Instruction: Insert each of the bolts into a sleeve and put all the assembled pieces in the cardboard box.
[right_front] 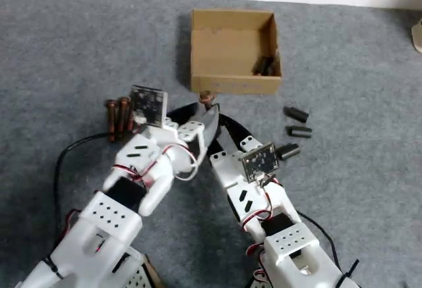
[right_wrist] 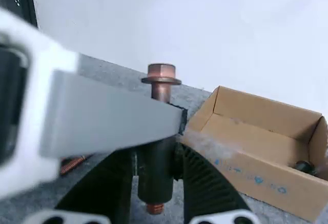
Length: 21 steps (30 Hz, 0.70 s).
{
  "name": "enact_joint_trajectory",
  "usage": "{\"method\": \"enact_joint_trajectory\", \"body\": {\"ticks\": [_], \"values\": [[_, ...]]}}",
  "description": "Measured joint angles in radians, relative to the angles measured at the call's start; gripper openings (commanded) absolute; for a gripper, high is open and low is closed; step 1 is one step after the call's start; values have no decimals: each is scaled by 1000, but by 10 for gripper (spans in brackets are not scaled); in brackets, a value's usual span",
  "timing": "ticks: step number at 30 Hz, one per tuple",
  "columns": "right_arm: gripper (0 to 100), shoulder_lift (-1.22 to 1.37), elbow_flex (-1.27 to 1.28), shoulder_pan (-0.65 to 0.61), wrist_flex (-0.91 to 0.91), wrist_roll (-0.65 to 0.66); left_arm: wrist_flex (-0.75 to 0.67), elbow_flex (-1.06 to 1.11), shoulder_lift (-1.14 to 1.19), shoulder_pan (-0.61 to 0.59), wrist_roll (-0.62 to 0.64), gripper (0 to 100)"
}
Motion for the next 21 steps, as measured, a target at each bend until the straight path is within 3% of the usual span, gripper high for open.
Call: {"method": "enact_joint_trajectory", "body": {"ticks": [8,15,19,21], "values": [[5,0,0,6,2,-2,397,-176,2,0,37,293],[5,-2,0,28,74,0,724,-350,14,6,37,150],[5,-3,0,95,129,-9,844,-402,11,-80,32,45],[5,-3,0,132,204,-54,868,-400,17,-155,37,44]]}}
